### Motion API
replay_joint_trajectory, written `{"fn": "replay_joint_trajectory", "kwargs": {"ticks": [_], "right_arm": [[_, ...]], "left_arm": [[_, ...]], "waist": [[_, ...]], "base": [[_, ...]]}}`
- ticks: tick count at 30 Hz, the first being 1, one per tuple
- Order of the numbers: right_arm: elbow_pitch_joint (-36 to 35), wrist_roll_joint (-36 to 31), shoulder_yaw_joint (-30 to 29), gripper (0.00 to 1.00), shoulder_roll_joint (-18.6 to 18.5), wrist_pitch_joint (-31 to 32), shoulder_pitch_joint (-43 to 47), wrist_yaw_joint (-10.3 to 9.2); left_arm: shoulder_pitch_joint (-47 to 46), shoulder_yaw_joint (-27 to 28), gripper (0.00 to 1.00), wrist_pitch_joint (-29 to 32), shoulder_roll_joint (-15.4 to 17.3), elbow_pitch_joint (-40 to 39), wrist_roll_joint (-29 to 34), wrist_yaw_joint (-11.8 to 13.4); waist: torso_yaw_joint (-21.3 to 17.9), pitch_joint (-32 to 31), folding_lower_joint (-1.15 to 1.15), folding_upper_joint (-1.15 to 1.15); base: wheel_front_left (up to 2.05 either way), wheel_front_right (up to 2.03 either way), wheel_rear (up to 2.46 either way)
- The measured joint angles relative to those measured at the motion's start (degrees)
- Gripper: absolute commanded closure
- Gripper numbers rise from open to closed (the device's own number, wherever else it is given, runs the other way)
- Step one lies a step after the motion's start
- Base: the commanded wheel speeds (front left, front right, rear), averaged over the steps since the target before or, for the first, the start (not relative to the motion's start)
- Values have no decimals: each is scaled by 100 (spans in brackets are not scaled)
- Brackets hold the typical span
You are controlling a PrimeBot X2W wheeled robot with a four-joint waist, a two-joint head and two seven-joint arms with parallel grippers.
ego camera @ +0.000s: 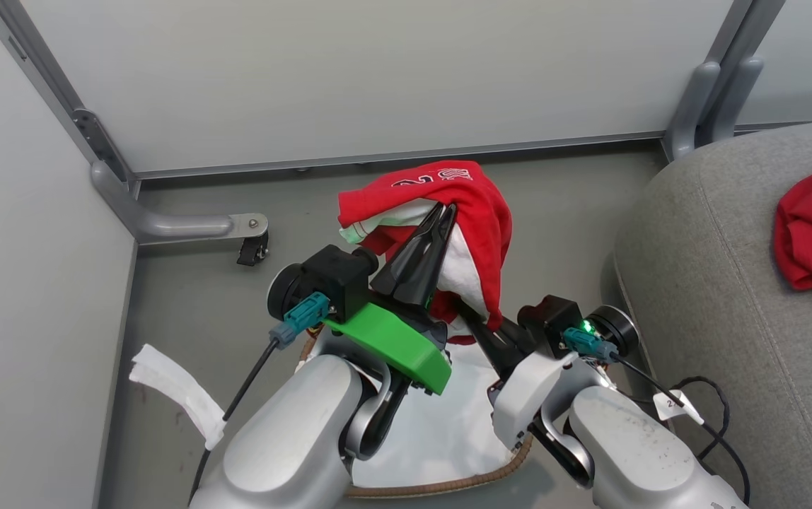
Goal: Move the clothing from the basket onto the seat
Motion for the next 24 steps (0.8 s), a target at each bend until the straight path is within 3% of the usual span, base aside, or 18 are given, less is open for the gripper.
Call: {"fn": "replay_joint_trajectory", "kwargs": {"ticks": [6,7,8,16,24], "right_arm": [[-64,33,40,100,0,0,-1,0],[-80,33,42,100,1,0,-1,0],[-93,32,42,100,1,0,-1,0],[-387,32,25,100,-2,0,15,0],[-665,41,94,100,-5,1,146,0]], "left_arm": [[-2,48,100,-1,0,9,18,29],[-2,70,70,-1,1,12,18,29],[-2,92,0,-1,0,21,19,45],[57,356,0,-4,0,417,242,109],[202,726,0,-4,-1,730,531,-49]], "waist": [[-72,9,0,0],[-87,9,0,0],[-102,9,0,0],[-401,10,0,0],[-1172,13,0,0]], "base": [[0,0,0],[0,0,0],[0,0,0],[0,0,0],[0,0,0]]}}
